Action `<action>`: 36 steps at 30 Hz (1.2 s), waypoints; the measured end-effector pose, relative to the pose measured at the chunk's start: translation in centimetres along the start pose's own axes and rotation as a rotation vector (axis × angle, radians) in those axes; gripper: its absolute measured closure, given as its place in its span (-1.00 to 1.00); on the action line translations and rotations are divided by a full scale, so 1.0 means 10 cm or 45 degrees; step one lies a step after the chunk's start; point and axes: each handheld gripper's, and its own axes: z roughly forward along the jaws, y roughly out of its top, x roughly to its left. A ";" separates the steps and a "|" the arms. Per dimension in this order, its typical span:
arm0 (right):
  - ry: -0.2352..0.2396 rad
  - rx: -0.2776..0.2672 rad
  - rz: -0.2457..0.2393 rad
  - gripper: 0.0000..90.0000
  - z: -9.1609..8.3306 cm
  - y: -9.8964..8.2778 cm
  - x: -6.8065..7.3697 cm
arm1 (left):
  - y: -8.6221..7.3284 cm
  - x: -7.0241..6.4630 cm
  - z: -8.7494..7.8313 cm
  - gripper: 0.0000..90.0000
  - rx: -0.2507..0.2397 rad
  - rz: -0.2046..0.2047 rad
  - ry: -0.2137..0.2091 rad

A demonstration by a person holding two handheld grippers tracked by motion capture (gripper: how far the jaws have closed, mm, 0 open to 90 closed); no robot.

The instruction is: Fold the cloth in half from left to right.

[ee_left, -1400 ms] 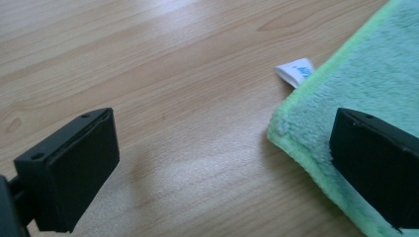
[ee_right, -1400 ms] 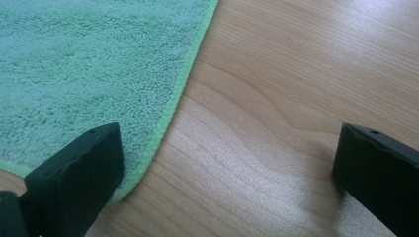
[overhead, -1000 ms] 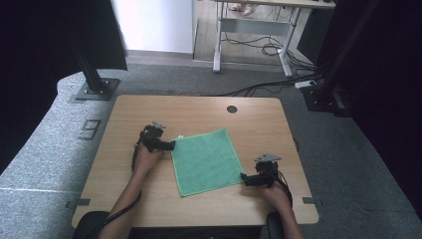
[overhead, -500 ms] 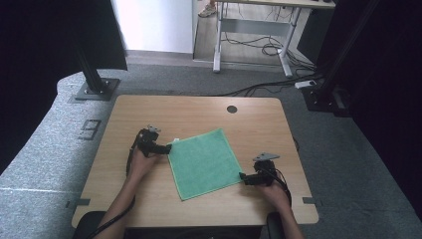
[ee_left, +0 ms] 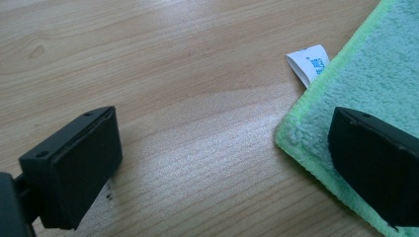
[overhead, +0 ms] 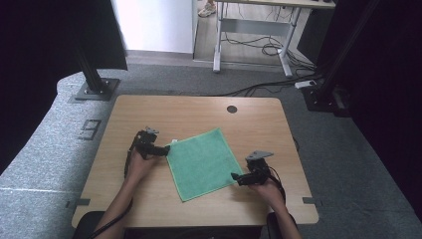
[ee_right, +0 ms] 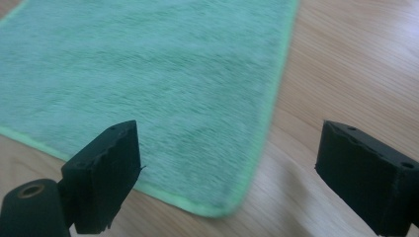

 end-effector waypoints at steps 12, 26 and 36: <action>0.159 0.004 -0.102 -0.77 0.13 0.21 0.35 | 0.00 0.00 0.00 -0.98 0.001 0.000 0.000; 0.295 0.041 -0.220 -0.70 0.32 0.44 0.78 | 0.00 0.00 0.00 -0.98 0.002 0.003 0.000; 0.381 0.064 -0.298 -0.58 0.46 0.52 1.09 | 0.00 0.00 0.01 -0.98 0.001 0.004 0.000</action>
